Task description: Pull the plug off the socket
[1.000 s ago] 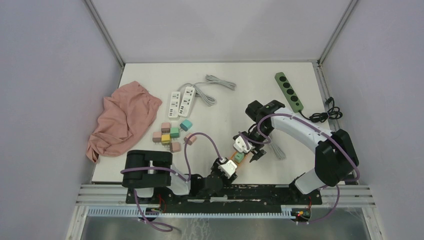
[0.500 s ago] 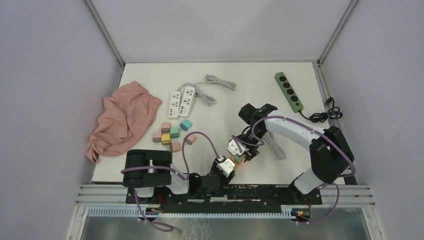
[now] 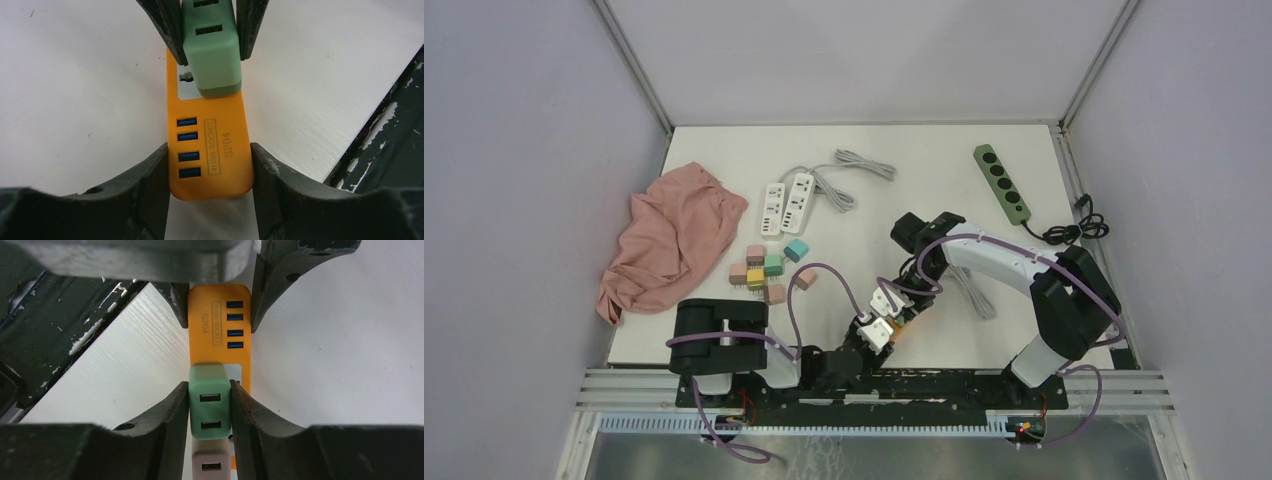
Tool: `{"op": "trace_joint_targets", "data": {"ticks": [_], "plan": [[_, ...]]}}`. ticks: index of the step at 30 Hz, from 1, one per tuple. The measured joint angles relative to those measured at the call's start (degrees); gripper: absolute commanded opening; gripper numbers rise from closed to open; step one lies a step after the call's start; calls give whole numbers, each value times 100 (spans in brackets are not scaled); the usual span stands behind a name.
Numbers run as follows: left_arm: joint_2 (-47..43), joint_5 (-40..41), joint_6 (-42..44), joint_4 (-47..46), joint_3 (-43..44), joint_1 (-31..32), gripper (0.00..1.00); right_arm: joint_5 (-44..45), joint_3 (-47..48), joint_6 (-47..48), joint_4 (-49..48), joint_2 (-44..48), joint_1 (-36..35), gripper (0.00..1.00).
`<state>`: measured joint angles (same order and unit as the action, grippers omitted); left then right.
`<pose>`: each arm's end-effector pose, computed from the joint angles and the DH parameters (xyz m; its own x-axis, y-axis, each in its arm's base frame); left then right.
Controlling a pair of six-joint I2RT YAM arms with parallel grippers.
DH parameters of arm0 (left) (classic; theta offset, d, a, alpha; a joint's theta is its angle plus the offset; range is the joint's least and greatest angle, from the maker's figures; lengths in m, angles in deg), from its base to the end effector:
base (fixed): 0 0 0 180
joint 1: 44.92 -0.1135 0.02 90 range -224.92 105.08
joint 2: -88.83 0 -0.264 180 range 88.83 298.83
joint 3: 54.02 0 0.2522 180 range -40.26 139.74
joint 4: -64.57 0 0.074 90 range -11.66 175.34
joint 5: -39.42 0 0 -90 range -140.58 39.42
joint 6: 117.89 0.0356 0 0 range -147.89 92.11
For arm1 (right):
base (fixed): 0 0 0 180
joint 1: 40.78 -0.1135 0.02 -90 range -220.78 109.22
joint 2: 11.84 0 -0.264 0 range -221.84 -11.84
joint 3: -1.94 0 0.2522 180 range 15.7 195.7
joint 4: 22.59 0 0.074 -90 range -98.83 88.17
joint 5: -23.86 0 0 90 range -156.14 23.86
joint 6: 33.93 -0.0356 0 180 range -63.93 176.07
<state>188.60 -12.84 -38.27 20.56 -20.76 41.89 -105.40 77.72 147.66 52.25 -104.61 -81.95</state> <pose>0.0362 -0.2581 0.1033 -0.1575 0.2662 -0.9510 0.7419 0.6675 0.0639 0.1889 0.1952 0.2020 0.5152 -0.5777 -0.6332 -0.7384 -0.6742 0.0144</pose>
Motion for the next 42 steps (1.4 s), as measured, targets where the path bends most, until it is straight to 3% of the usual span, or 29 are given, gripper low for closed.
{"op": "trace_joint_targets", "data": {"ticks": [7, 12, 24, 37, 42], "plan": [[0, -46, 4, -63, -33, -11, 3, 37, 13, -39, -22, -11, -9, 11], [0, -120, 7, -236, -127, -42, 3, -35, 142, 63, 142, -138, -11, 0], [0, -289, 20, -437, -216, -127, 3, -118, 280, -376, 149, -258, 107, 0], [-4, -573, 20, -667, -332, -361, 3, -317, 181, 125, 151, -195, 214, 0], [-4, -667, 20, -621, -352, -424, 3, -310, 55, -356, -188, -90, 76, 0]]}}
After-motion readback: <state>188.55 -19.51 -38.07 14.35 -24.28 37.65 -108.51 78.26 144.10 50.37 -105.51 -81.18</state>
